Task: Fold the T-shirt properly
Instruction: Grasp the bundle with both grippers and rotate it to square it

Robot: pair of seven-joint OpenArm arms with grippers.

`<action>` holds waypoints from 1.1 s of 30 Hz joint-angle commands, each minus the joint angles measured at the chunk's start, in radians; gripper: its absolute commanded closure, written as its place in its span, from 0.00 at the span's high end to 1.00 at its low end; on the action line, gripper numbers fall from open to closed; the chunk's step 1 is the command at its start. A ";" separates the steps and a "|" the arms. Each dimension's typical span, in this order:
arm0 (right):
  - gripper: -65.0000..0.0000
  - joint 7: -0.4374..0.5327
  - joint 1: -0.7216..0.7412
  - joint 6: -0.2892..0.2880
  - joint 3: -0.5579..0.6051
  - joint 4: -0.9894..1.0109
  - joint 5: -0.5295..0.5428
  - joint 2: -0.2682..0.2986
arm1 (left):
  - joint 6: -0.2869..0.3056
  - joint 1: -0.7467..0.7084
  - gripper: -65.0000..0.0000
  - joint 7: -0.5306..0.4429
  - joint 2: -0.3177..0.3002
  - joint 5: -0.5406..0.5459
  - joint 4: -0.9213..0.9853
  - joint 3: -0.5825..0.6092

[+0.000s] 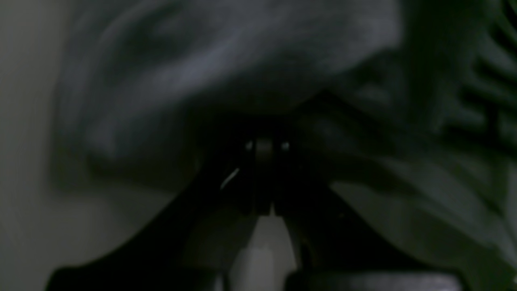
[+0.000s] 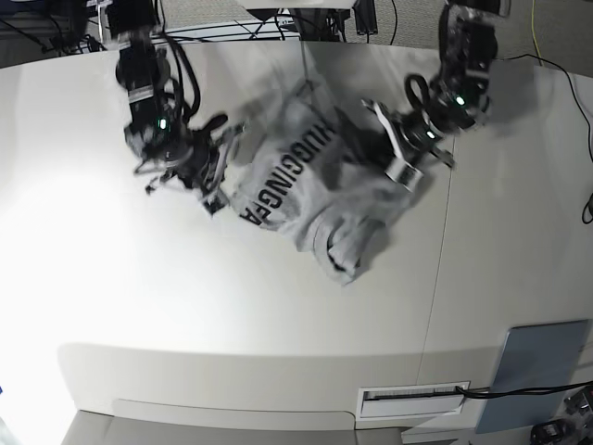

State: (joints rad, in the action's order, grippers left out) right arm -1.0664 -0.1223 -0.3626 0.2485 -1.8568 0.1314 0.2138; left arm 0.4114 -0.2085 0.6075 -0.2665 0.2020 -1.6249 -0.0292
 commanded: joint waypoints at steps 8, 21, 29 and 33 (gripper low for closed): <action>0.00 0.028 -0.146 -0.018 0.084 -0.195 0.035 0.002 | -0.024 0.130 0.00 0.013 -0.012 -0.031 0.051 -0.015; 0.00 0.135 -0.069 0.056 -0.122 -0.205 -0.067 0.002 | -0.132 0.115 0.00 0.117 -0.088 0.135 0.016 -0.015; 0.00 0.163 0.049 0.056 -0.121 0.010 -0.069 -0.065 | -0.135 0.105 0.00 0.014 -0.085 0.126 0.026 -0.015; 0.00 0.163 0.084 0.049 -0.077 0.092 -0.069 -0.101 | -0.138 0.127 0.00 -0.071 -0.085 0.080 0.057 -0.015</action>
State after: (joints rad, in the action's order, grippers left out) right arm -0.9253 -0.0532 -0.3130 0.1730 -1.7493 0.0563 0.1127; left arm 0.2771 -0.0994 0.5587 -0.3408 0.2752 -1.5536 -0.0399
